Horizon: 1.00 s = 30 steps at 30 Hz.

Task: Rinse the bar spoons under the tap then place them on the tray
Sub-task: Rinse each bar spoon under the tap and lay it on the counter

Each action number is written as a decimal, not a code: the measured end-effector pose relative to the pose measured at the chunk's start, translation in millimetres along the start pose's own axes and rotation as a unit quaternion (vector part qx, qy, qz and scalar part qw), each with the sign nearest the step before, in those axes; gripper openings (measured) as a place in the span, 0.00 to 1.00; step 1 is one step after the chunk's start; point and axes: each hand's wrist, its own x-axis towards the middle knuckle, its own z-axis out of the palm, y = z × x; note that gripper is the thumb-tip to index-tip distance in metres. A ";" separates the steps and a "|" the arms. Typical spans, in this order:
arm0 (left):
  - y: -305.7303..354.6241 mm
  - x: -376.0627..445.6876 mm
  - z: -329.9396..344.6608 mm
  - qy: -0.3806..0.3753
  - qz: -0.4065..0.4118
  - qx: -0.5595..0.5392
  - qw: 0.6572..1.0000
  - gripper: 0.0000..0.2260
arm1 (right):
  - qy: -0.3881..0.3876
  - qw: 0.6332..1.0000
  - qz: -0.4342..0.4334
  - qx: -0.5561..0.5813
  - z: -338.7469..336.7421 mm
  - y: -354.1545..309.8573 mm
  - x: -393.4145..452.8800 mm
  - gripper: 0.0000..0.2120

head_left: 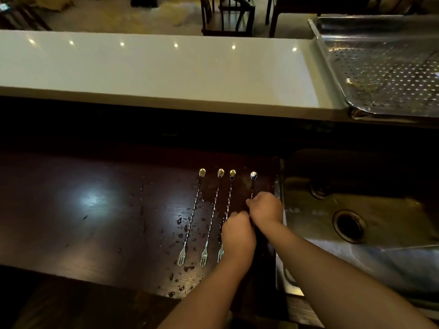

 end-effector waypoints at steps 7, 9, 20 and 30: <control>-0.6 1.5 -0.6 -0.012 0.000 -0.014 1.000 0.09 | 0.009 0.997 -0.005 -0.072 5.3 -3.8 1.5 0.12; -2.0 1.0 -2.9 -0.013 0.002 -0.013 1.000 0.09 | 0.004 0.997 -0.003 -0.073 6.1 -4.2 2.1 0.13; -26.8 -4.3 -31.7 -0.003 0.005 0.047 0.999 0.10 | -0.001 0.999 -0.049 -0.009 13.6 -31.2 -2.0 0.17; -38.5 -1.8 -35.7 -0.069 -0.022 0.113 0.991 0.12 | -0.059 0.996 0.047 -0.041 29.6 -53.6 -1.6 0.11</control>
